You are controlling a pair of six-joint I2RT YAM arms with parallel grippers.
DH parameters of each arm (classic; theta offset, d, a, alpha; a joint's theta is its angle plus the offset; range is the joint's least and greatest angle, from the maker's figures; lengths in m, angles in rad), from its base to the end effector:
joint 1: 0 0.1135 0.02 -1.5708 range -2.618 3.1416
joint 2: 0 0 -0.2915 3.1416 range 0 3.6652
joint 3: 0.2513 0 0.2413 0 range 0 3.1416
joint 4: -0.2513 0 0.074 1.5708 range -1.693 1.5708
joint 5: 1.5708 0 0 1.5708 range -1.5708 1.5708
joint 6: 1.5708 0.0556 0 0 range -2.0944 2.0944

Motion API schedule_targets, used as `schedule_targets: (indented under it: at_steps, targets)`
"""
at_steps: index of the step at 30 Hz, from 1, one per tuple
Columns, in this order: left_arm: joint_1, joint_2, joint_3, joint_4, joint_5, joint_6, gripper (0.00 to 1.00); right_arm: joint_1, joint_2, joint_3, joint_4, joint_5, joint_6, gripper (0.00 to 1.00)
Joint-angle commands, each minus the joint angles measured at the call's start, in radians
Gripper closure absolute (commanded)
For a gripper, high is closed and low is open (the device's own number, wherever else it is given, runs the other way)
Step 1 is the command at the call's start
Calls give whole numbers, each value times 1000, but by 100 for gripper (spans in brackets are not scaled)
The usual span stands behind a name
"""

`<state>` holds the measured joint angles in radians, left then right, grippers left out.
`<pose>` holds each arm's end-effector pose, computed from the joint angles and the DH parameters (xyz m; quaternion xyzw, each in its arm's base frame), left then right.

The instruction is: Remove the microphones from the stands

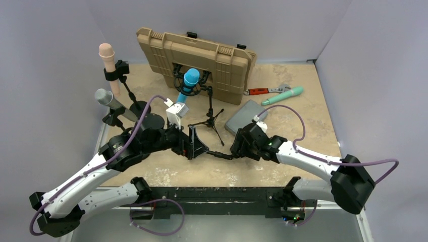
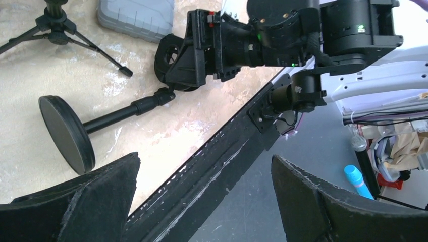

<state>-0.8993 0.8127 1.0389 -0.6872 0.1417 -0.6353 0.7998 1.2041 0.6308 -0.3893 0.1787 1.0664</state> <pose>0.0868 -0.1219 0.3787 0.1486 0.8355 -0.4081 0.3365 0.1590 0.1494 0.2036 0.1528 0.9383 0.1889 0.2460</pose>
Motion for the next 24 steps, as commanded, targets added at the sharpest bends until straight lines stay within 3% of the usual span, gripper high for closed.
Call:
schedule_targets:
  at_steps: [1, 7, 12, 17, 24]
  targets:
    - [-4, -4, -19, 17, -5, 5, 1, 12, -35, 33, -17, 16, -21, 21]
    - [-5, -38, -69, 14, -77, 41, 6, 12, -260, -57, -10, -114, -129, 16]
    - [-12, -81, -242, 48, -228, 83, 17, 12, -491, -71, 7, -105, -187, 6]
    - [-48, -88, -346, 109, -431, 60, 23, 12, -495, -28, 8, -58, -222, 6]
    - [-49, 60, -416, 241, -531, -35, 28, 13, -433, 7, 10, -53, -247, 9]
